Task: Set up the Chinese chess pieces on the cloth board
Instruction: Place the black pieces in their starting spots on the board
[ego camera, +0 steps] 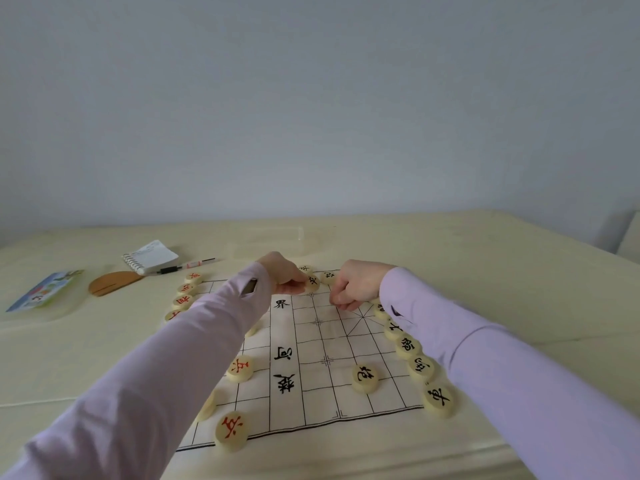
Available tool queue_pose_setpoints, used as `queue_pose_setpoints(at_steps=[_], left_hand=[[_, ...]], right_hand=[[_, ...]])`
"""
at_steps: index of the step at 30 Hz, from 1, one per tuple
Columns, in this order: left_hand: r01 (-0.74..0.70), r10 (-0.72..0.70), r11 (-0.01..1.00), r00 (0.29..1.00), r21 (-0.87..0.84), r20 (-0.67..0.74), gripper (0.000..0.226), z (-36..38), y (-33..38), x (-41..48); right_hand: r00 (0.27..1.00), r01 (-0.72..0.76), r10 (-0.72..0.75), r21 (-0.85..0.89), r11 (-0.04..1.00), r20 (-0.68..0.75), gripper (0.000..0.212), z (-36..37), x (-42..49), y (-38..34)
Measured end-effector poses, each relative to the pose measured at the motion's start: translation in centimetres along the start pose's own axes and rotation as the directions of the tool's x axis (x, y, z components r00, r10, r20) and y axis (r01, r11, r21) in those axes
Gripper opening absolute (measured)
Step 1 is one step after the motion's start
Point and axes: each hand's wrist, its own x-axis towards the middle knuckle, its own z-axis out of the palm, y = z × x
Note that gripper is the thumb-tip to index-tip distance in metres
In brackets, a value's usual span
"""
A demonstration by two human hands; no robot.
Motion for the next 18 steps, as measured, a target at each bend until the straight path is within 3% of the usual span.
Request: queue_pose_setpoints(at_steps=[6, 11, 15, 18], left_hand=[[0.053, -0.047, 0.980, 0.998, 0.194, -0.035, 0.013, 0.2, -0.1, 0.1], [-0.014, 0.061, 0.915, 0.993, 0.403, -0.104, 0.012, 0.0, -0.1, 0.0], [-0.120, 0.174, 0.937, 0.974, 0.327, -0.144, 0.008, 0.3, 0.1, -0.4], [-0.172, 0.206, 0.957, 0.969, 0.232, -0.133, 0.006, 0.9, 0.6, -0.9]], right_hand=[[1.000, -0.001, 0.000, -0.039, 0.999, -0.019, 0.024, 0.2, 0.0, -0.1], [0.999, 0.011, -0.013, -0.043, 0.999, -0.032, 0.025, 0.2, -0.1, 0.0], [0.996, 0.057, -0.055, 0.032, 0.998, -0.064, 0.023, 0.1, -0.4, 0.5], [0.964, 0.099, -0.051, 0.172, 0.980, -0.262, 0.030, -1.1, -0.8, 1.1]])
